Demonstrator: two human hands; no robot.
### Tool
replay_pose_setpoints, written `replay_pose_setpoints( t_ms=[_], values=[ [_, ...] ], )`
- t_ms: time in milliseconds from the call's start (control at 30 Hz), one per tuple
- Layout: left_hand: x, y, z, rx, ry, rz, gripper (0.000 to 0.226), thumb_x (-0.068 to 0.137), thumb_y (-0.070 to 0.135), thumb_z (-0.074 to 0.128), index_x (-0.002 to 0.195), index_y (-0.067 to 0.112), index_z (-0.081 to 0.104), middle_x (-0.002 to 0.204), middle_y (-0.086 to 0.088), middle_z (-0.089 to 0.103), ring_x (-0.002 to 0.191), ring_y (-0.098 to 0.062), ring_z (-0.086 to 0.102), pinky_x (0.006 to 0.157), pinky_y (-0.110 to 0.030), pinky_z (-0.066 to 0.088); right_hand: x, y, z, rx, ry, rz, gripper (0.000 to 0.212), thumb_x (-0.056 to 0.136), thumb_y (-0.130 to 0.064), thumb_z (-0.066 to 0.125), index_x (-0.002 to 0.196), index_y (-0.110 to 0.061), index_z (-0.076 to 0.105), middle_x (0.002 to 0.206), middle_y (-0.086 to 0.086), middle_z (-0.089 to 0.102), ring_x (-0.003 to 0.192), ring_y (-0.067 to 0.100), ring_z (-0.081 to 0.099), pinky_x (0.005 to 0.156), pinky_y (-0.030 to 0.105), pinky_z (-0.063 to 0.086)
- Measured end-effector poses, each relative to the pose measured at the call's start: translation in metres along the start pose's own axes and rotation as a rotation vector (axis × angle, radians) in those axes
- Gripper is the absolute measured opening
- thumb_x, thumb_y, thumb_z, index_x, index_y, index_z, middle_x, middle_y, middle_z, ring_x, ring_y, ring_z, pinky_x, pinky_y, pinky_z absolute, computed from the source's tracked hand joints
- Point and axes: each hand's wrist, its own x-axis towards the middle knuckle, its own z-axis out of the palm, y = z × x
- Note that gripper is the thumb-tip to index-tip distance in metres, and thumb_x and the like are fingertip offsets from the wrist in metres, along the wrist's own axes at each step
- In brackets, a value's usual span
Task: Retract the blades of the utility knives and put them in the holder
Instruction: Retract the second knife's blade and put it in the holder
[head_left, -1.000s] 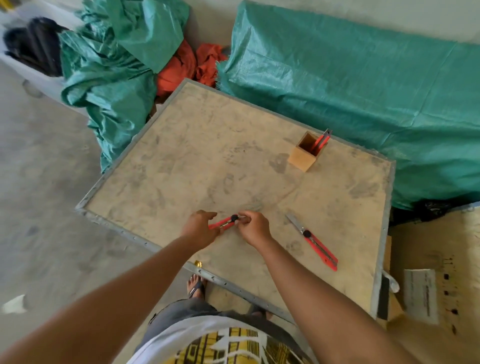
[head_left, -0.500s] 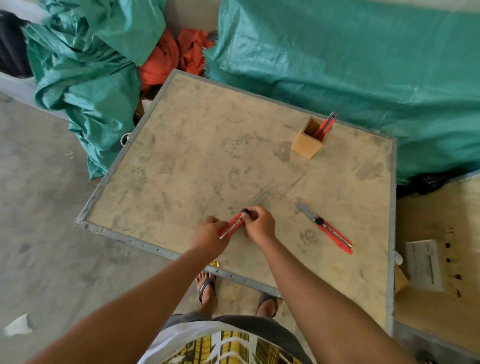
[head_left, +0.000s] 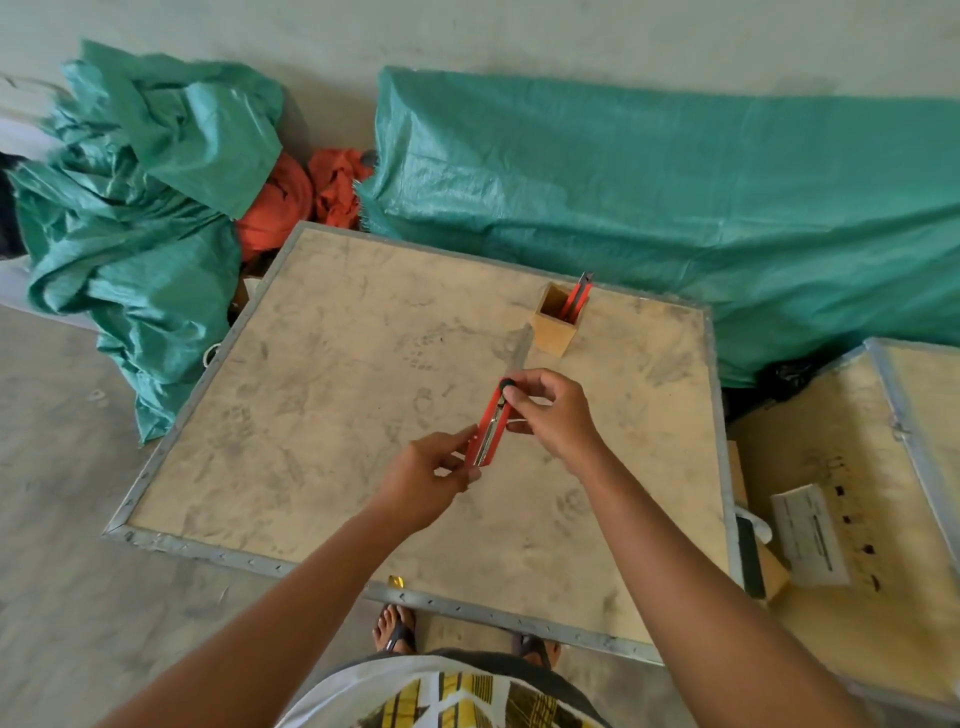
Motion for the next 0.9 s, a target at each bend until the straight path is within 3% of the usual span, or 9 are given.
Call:
replay_pose_setpoints(
  t_ms=[100, 233, 400, 567, 667, 800, 900],
  values=[
    [0.007, 0.030, 0.013, -0.072, 0.026, 0.030, 0.056, 0.081, -0.001, 0.075, 0.131, 0.019, 0.061, 0.102, -0.004, 0.069, 0.086, -0.011, 0.066, 0.074, -0.011, 0.055, 0.002, -0.020, -0.030, 0.018, -0.044, -0.062, 0.020, 0.093, -0.010, 0.073, 0.113, -0.010, 0.074, 0.105, 0.009, 0.074, 0.079, 0.019, 0.080, 0.069, 0.034, 0.066],
    [0.015, 0.048, 0.036, -0.097, 0.073, 0.058, 0.057, 0.077, -0.002, 0.078, 0.128, 0.019, 0.064, 0.094, 0.000, 0.070, 0.083, -0.013, 0.071, 0.089, -0.028, 0.057, 0.003, -0.038, -0.069, -0.011, -0.107, -0.125, 0.025, 0.094, -0.007, 0.071, 0.119, -0.009, 0.072, 0.111, 0.009, 0.075, 0.084, 0.017, 0.080, 0.066, 0.033, 0.066],
    [0.018, 0.074, 0.065, -0.247, 0.164, 0.086, 0.050, 0.078, -0.009, 0.075, 0.123, 0.013, 0.068, 0.094, -0.015, 0.067, 0.081, -0.022, 0.068, 0.073, -0.027, 0.062, 0.002, -0.044, -0.104, -0.249, -0.243, -0.191, 0.023, 0.088, -0.011, 0.078, 0.110, -0.013, 0.078, 0.116, 0.005, 0.076, 0.089, 0.022, 0.079, 0.074, 0.044, 0.067],
    [0.024, 0.102, 0.089, -0.273, 0.208, 0.127, 0.048, 0.078, -0.010, 0.075, 0.123, 0.005, 0.067, 0.095, -0.020, 0.070, 0.082, -0.024, 0.067, 0.068, -0.023, 0.061, -0.001, -0.047, -0.135, -0.322, -0.347, -0.289, 0.020, 0.085, -0.011, 0.081, 0.105, -0.012, 0.080, 0.109, -0.001, 0.076, 0.091, 0.025, 0.076, 0.069, 0.035, 0.066],
    [0.021, 0.112, 0.104, -0.296, 0.216, 0.132, 0.048, 0.078, -0.008, 0.076, 0.124, 0.004, 0.067, 0.098, -0.022, 0.071, 0.086, -0.034, 0.070, 0.069, -0.022, 0.061, 0.000, -0.046, -0.152, -0.384, -0.345, -0.342, 0.021, 0.083, -0.014, 0.083, 0.105, -0.013, 0.081, 0.107, -0.002, 0.075, 0.092, 0.023, 0.074, 0.069, 0.038, 0.065],
    [0.017, 0.120, 0.121, -0.298, 0.254, 0.141, 0.048, 0.078, -0.007, 0.077, 0.123, 0.007, 0.068, 0.096, -0.017, 0.073, 0.088, -0.034, 0.071, 0.070, -0.019, 0.059, 0.001, -0.041, -0.164, -0.407, -0.349, -0.417, 0.022, 0.086, -0.019, 0.080, 0.108, -0.025, 0.080, 0.111, -0.008, 0.074, 0.093, 0.016, 0.073, 0.081, 0.039, 0.064],
    [0.017, 0.122, 0.128, -0.285, 0.276, 0.147, 0.049, 0.077, -0.005, 0.079, 0.124, 0.007, 0.068, 0.096, -0.017, 0.074, 0.087, -0.033, 0.073, 0.072, -0.019, 0.059, -0.001, -0.035, -0.166, -0.436, -0.269, -0.457, 0.018, 0.082, -0.025, 0.084, 0.099, -0.023, 0.080, 0.103, -0.008, 0.076, 0.091, 0.010, 0.072, 0.086, 0.037, 0.062]
  ],
)
